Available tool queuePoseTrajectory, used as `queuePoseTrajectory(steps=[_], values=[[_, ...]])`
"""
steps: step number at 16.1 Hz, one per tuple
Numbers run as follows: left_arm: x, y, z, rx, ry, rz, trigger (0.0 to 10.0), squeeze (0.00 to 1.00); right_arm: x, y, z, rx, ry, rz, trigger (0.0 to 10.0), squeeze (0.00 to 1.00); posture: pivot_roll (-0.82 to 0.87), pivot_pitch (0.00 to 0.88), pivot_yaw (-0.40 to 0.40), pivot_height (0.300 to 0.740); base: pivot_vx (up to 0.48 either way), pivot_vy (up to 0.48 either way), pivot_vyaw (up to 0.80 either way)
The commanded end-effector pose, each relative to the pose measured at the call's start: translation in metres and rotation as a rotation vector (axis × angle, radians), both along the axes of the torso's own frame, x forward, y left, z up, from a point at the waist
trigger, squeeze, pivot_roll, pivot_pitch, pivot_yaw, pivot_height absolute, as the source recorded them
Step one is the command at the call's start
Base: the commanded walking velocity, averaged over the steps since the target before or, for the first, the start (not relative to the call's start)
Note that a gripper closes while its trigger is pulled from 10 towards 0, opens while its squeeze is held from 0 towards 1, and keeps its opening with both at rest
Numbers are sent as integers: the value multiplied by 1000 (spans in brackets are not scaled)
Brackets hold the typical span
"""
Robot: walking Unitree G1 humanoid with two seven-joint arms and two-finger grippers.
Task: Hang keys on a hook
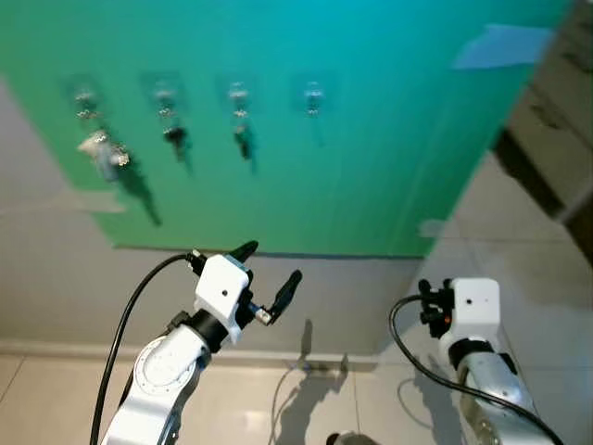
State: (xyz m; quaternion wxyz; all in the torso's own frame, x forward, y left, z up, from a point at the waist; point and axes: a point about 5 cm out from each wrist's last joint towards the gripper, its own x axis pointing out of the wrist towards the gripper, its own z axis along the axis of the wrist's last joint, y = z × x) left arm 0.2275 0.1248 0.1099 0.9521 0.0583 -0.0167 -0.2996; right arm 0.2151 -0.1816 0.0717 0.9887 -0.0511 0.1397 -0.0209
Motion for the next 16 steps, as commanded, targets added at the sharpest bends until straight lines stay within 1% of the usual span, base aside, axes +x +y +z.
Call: queuePoseTrajectory(steps=[1, 3, 4, 9, 14, 16], values=[[2, 4, 2, 12, -11, 22, 10000, 0, 2, 3, 4, 15, 5, 12, 10000, 0, -104, 0, 31, 740, 0, 458, -800], [2, 4, 2, 17, -13, 26, 10000, 0, 1, 2, 0, -32, 55, 46, 10000, 0, -102, 0, 30, 740, 0, 469, 0], [2, 4, 2, 19, -14, 28, 10000, 0, 4, 3, 2, -37, 51, 60, 10000, 0, -101, 0, 29, 740, 0, 472, 0], [5, 6, 3, 24, -17, 36, 10000, 0, 6, 2, 4, -20, 58, 61, 10000, 0, -92, 0, 27, 740, 0, 469, 0], [9, 1, 5, 23, -29, 21, 10000, 0, 0, 0, 4, -9, 70, 38, 10000, 0, -105, 0, 41, 740, 0, 470, -800], [11, 0, 5, 22, -27, 19, 10000, 0, -3, -5, 4, -15, 78, 11, 10000, 0, -111, 0, 42, 740, 0, 461, -800]])
